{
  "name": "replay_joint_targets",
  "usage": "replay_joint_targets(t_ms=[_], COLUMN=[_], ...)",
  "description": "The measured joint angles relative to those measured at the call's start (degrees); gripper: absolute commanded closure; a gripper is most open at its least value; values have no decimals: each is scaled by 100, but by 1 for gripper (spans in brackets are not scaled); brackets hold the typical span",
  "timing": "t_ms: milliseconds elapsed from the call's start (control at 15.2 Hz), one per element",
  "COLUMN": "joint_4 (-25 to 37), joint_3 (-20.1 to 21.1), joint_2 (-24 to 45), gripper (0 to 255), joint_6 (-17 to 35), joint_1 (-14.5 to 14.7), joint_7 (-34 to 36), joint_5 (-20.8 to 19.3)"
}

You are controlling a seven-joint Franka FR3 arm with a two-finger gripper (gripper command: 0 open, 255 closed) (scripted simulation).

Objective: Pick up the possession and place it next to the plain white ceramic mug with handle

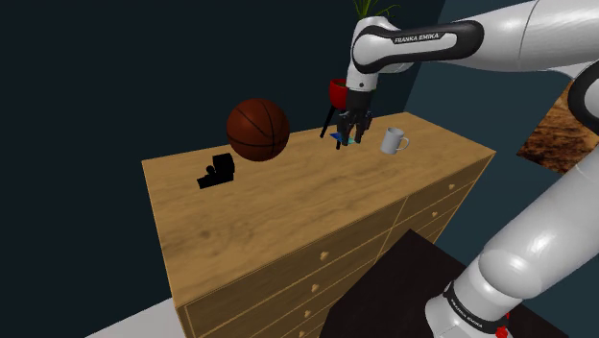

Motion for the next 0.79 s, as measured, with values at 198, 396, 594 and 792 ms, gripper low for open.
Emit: replay_joint_targets(t_ms=[198,396,594,792], joint_4=[-118,-218,-210,-118], joint_3=[-229,-464,-684,-917], joint_2=[-127,-235,-194,-143], gripper=[255,255,255,255], joint_6=[-22,-44,-14,-55], joint_1=[-192,-387,-564,-756], joint_7=[-403,-808,-1188,-1589], joint_5=[-75,-167,-253,-343])
